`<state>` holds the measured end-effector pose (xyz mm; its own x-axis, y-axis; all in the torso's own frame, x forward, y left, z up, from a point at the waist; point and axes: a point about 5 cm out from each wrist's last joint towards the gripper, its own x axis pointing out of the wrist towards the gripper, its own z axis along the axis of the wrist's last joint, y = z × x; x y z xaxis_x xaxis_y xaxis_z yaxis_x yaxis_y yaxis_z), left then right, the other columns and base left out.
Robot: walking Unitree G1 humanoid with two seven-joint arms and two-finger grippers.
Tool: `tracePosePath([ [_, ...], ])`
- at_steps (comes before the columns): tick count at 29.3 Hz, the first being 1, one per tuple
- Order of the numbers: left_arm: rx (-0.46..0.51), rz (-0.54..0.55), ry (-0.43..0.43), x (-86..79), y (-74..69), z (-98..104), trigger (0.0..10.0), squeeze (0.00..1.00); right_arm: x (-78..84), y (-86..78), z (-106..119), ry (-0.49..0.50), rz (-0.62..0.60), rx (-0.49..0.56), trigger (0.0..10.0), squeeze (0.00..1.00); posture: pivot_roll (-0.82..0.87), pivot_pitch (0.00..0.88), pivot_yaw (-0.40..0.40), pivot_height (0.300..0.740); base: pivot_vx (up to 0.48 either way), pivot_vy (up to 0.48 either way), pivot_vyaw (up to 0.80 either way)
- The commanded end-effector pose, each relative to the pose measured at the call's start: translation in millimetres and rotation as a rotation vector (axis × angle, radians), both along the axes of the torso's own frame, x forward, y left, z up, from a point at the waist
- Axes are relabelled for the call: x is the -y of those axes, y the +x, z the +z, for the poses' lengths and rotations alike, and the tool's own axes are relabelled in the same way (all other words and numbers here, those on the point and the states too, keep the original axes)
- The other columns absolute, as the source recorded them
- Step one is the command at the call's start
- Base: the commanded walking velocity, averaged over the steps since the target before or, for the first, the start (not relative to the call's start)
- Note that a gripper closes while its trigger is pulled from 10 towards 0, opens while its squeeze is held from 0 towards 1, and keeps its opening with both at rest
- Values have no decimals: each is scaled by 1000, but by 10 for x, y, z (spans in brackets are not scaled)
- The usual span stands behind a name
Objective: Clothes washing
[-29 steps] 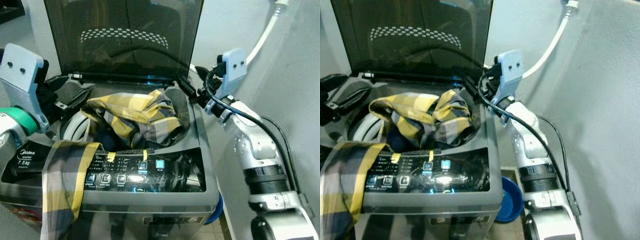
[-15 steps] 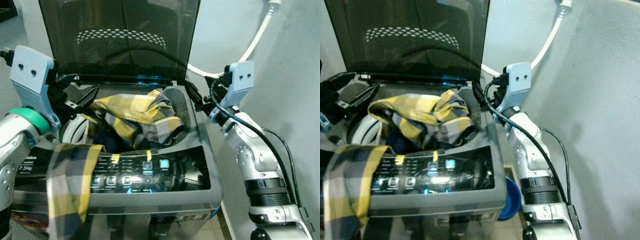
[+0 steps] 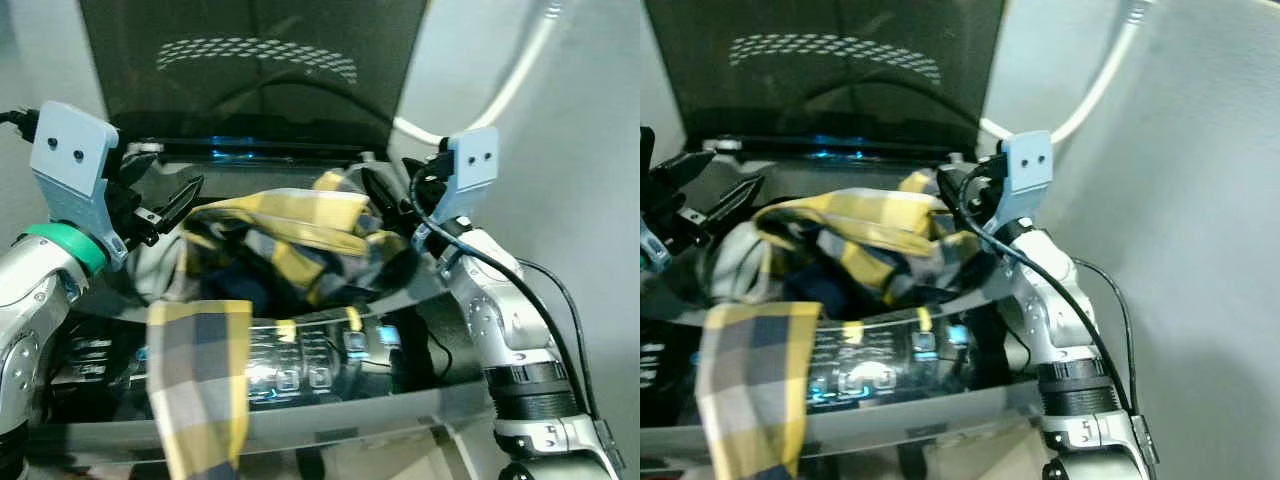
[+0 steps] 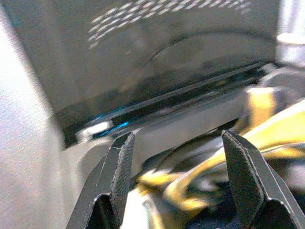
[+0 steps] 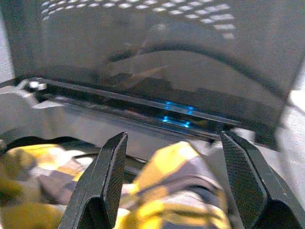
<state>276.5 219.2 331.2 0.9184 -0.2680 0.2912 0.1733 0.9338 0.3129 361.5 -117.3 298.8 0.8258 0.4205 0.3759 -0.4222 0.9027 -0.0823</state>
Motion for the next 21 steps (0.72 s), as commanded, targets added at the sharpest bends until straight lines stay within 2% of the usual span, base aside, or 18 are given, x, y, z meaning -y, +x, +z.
tracePosePath([
  [1, -25, 8, 20, 20, -2, -35, 10000, 0, 52, -7, 14, -2, -14, 12, 10000, 0, 42, 116, -49, 740, 0, 0, 0],
  [4, -74, 11, 31, 22, 10, -68, 10000, 0, 55, -5, 0, -9, -12, 7, 10000, 0, 44, 118, -48, 740, 0, 0, 0],
  [7, -29, -162, 54, 187, -60, -5, 10000, 0, 72, 4, 1, -14, 6, -2, 10000, 0, 46, 118, -46, 740, 0, 0, 0],
  [9, 2, -284, 20, 281, -146, 60, 10000, 0, 50, 12, 0, -10, 70, -33, 10000, 0, 45, 117, -39, 740, 0, 0, 0],
  [10, 2, -284, 20, 281, -146, 60, 10000, 0, 50, 12, 0, -10, 70, -33, 10000, 0, 45, 117, -39, 740, 0, 0, 0],
  [12, 3, -383, 65, 348, -243, 113, 10000, 0, -18, -24, -37, -80, 205, -80, 10000, 0, 46, 116, -36, 740, 0, 0, 0],
  [13, 3, -383, 65, 348, -243, 113, 10000, 0, -18, -24, -37, -80, 205, -80, 10000, 0, 46, 116, -36, 740, 0, 0, 0],
  [15, -93, -384, 216, 259, -349, 73, 10000, 0, -80, -186, -123, -226, 435, -114, 10000, 0, 60, 117, -37, 740, 0, 0, 0],
  [16, -93, -384, 216, 259, -349, 73, 10000, 0, -80, -186, -123, -226, 435, -114, 10000, 0, 60, 117, -37, 740, 0, 0, 0],
  [18, -170, -334, 278, 71, -433, 59, 10000, 0, -90, -349, -185, -345, 611, -119, 10000, 0, 67, 118, -42, 740, 0, 0, 0],
  [21, -230, -325, 292, -70, -529, 45, 10000, 0, -85, -446, -224, -413, 718, -132, 10000, 0, 75, 118, -47, 740, 0, 0, 0],
])
